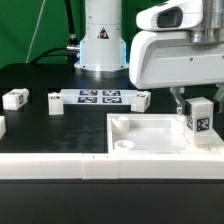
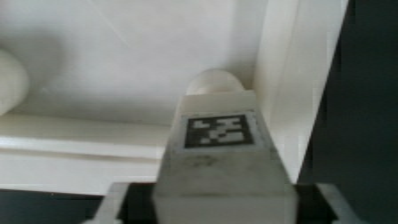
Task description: Assemble one leg
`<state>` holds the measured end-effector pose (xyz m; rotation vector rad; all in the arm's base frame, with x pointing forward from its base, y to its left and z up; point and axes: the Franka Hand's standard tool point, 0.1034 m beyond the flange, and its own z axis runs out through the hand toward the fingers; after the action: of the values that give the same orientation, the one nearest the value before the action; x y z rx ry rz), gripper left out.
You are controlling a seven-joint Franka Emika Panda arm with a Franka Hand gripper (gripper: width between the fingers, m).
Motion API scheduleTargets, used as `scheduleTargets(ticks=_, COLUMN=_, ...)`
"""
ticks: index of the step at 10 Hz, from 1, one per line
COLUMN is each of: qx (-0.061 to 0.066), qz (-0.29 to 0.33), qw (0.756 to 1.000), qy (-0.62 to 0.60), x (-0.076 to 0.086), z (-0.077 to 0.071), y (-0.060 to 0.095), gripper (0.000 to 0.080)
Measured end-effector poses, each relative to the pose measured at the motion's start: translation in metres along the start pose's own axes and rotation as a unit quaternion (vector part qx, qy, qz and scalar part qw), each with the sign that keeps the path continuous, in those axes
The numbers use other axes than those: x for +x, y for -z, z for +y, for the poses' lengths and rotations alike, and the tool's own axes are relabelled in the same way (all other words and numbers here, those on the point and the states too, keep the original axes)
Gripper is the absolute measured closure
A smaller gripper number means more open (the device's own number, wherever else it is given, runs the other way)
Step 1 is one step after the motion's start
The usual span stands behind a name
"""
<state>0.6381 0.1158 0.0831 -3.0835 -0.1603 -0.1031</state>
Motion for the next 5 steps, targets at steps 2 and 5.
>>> scheduleTargets(ticks=2, qx=0.0, qz=0.001, qw=1.0, qy=-0.015, x=-0.0002, z=0.0, y=-0.0006, gripper=0.051)
scheduleTargets(ticks=5, qx=0.002, qz=0.005, qw=0.985, qy=-0.171, x=0.0002, z=-0.0021, y=-0.0011, gripper=0.051)
